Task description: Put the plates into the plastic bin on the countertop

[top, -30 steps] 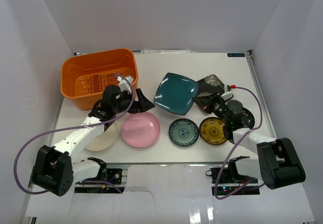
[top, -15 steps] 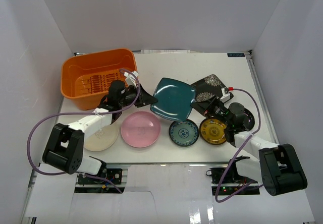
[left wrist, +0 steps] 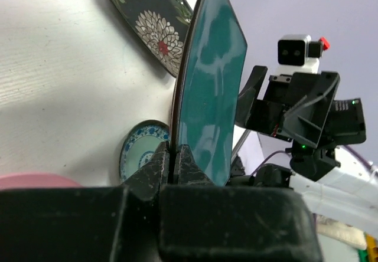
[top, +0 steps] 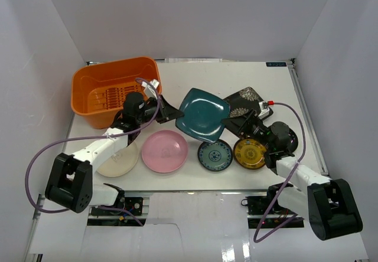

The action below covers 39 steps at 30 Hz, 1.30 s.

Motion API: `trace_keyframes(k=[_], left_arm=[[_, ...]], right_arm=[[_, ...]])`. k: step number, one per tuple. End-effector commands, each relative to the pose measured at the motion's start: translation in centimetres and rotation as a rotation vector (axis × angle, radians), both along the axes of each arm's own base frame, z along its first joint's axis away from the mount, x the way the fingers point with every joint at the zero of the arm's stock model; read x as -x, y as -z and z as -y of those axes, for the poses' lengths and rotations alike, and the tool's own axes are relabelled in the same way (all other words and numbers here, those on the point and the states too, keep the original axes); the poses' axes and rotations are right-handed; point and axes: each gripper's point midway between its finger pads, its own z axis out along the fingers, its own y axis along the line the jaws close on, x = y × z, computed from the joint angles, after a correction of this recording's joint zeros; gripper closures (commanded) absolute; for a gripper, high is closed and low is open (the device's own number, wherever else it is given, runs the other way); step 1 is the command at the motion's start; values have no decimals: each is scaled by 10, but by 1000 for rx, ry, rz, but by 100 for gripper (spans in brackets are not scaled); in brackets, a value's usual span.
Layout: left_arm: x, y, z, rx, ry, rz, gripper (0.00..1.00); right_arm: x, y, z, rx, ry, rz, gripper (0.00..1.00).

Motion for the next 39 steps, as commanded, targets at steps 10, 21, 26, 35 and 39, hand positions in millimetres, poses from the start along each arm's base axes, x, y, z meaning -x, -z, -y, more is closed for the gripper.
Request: trace_keyframes(k=[10,21,26,35,39], left_arm=[[-72,-188,-143,191,-515,256,100],[-111,-120,-301,-1,-968,81,100],[-144,-72,-310,-81,-920,-25,100],[-186,-20,-322,-159,-872,-128,95],[-190,-2,-324,-188,-854,-176,51]], right_arm=[[26,-12,6,144,-27,142,8],[34,28,18,311,-14,108,9],[34,31,19,317,-8,106,9],[30,30,26,333,42,106,10],[23,27,30,344,89,105,10]])
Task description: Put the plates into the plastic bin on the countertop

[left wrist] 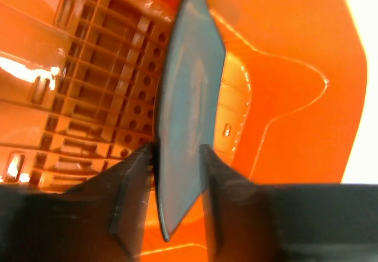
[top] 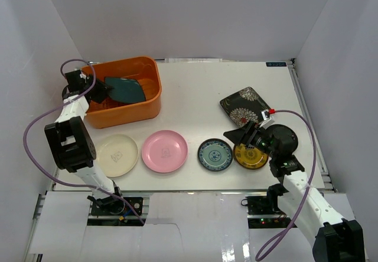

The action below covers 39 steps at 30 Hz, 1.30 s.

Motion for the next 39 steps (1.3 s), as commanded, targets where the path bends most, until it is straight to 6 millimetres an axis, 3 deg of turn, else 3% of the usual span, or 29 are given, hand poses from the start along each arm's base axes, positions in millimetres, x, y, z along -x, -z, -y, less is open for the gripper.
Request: trace_keyframes(k=[1,4,5,7,9,10,12,13,16,19,21,24,25,27,28,31,33,35,36,37,39], left_arm=[[-22,-63,1,-42,52,182,34],[-20,-70,1,-48,44,195,18],[-19,-75,0,-55,39,204,7],[-14,-94,-3,-85,8,237,2],[-9,-99,-8,-128,-42,241,2],[-3,-115,-5,-176,-58,273,2],[3,-118,-18,-265,-136,263,2],[8,-126,-18,-305,-148,277,2],[14,-121,-19,-341,-159,258,2],[21,-118,-6,-300,-133,269,2],[26,-139,19,-245,-58,353,2],[37,-168,80,-213,113,458,2],[46,-175,122,-182,233,488,2],[70,-192,170,-154,378,555,2],[88,-195,208,-124,506,580,2],[132,-192,255,-102,702,620,2],[152,-173,269,-89,769,595,2],[171,-170,270,-84,798,606,2],[177,-152,271,-77,808,573,2],[187,-153,270,-61,810,578,2],[199,-132,271,-37,829,539,2]], right_arm=[[-10,-11,5,20,50,43,10],[-25,-13,17,53,148,52,10],[-34,-12,26,75,210,56,10],[-47,-13,35,113,280,55,11],[-65,-4,55,161,405,27,19],[-72,-10,59,167,436,36,21],[-89,-2,78,224,544,12,26],[-95,-6,84,236,574,11,34],[-110,11,114,303,709,-40,38],[-121,27,142,327,798,-107,40],[-128,39,158,338,836,-149,38],[-138,52,163,311,820,-204,34],[-140,55,160,297,810,-219,33],[-143,67,153,286,769,-251,33],[-144,70,149,276,756,-261,33],[-144,86,142,253,725,-302,34],[-146,95,138,237,710,-323,35],[-150,107,136,237,702,-357,36],[-152,108,131,212,688,-365,36],[-153,117,127,205,668,-394,37],[-160,119,122,154,667,-397,39]])
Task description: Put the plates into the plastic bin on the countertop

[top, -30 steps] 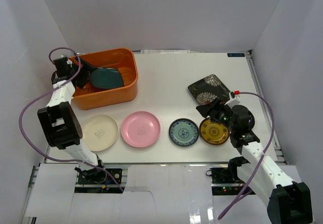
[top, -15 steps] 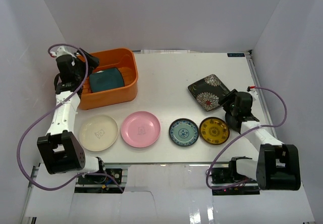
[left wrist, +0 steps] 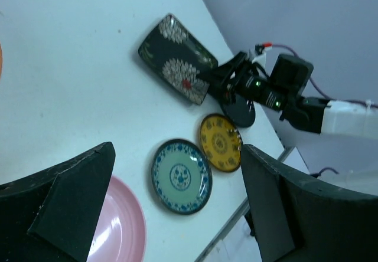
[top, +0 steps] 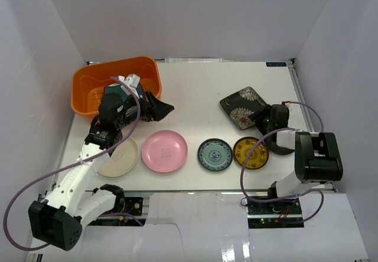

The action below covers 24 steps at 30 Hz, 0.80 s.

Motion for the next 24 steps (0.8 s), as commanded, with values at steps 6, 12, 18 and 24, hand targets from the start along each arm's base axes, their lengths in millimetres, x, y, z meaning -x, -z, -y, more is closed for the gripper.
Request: trace_keyframes(k=[6,12,18,24], left_arm=[[48,39,14,11,165,-94,2],[46,36,20,8,198,-112,2],[30,35,35,9,243,-158,2],[12,32,60,-1,265,-163,5]], right_arm=[[-25,10,-29,-246,-4,72,92],[-35,-58,-32,-340,-52,330,92],[-15,-154,-64,-346,-343,530,92],[29,-179,-89,-327,-576,558,92]])
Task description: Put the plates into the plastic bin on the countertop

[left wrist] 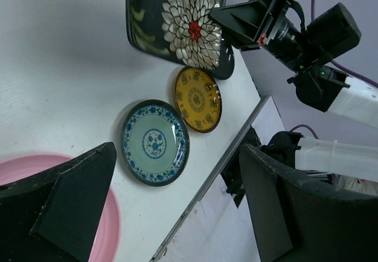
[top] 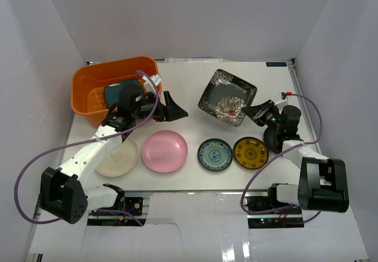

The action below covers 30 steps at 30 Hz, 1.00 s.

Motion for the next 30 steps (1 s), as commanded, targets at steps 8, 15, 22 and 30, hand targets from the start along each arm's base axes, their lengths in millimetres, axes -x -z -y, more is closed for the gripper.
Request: trace_keyframes(k=[8,15,22,30], left_arm=[[-42,-2,61,-64,19,62,7],[-49,27,73,-100,16,18,41],[-52,7,63,-100,-71,78,100],[-100,-70,-24,-8,-299,134,100]], right_arm=[[59,-95,-46,27,-387,318,92],[87,-97,-63,-38,-507,330,92],[89,-86,-63,-32,-492,288,79],[93,-84,-55,66,-435,292,6]])
